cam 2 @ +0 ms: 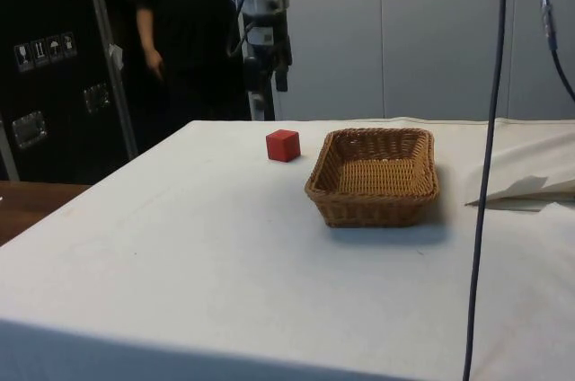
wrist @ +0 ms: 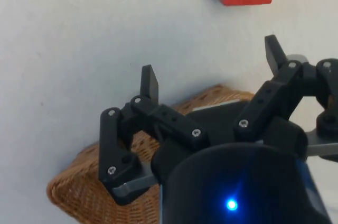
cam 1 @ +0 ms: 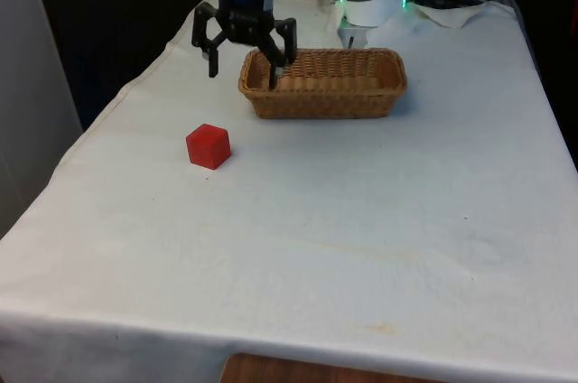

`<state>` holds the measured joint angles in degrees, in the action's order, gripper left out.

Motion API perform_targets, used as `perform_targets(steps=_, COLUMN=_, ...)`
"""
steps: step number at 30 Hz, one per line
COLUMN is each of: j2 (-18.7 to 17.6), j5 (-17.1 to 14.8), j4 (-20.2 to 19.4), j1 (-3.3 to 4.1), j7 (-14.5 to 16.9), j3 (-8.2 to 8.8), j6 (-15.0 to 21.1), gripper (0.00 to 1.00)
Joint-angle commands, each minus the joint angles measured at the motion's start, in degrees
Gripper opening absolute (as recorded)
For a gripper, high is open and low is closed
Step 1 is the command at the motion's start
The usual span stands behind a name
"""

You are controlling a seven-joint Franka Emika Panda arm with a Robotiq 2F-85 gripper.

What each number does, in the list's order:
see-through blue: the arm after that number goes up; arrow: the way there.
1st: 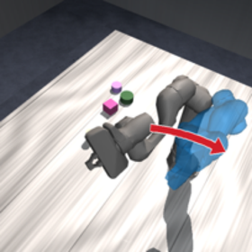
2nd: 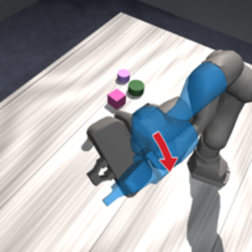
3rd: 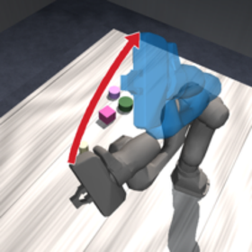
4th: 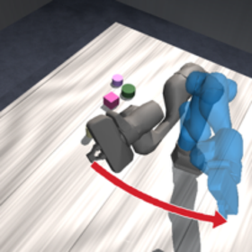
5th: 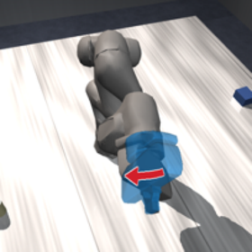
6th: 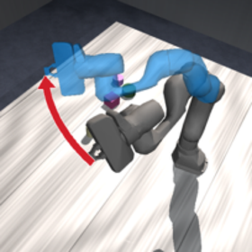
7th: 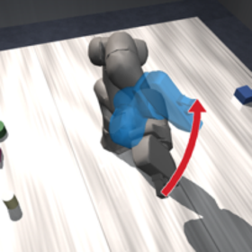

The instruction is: Pick up the cube and place it into the basket.

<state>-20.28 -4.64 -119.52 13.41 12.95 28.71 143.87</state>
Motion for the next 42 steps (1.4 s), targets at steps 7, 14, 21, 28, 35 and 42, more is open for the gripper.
perform_targets(steps=7, j2=-2.3, j5=-3.2, j4=-0.4, j1=-0.92, j7=1.6, j3=-0.29, j6=3.6, gripper=1.0)
perform_targets(steps=14, j2=-4.5, j5=-5.8, j4=0.2, j1=-1.38, j7=3.8, j3=0.34, j6=4.8, gripper=1.0)
perform_targets(steps=21, j2=-5.7, j5=-6.5, j4=0.7, j1=-1.83, j7=4.9, j3=1.15, j6=5.0, gripper=1.0)
perform_targets(steps=28, j2=-7.4, j5=-8.6, j4=1.6, j1=-2.46, j7=6.6, j3=1.26, j6=5.5, gripper=1.0)
perform_targets(steps=35, j2=-9.2, j5=-13.7, j4=2.8, j1=-2.92, j7=10.4, j3=1.26, j6=5.7, gripper=1.0)
perform_targets(steps=42, j2=-10.6, j5=-17.0, j4=3.4, j1=-2.86, j7=13.1, j3=1.89, j6=5.6, gripper=1.0)
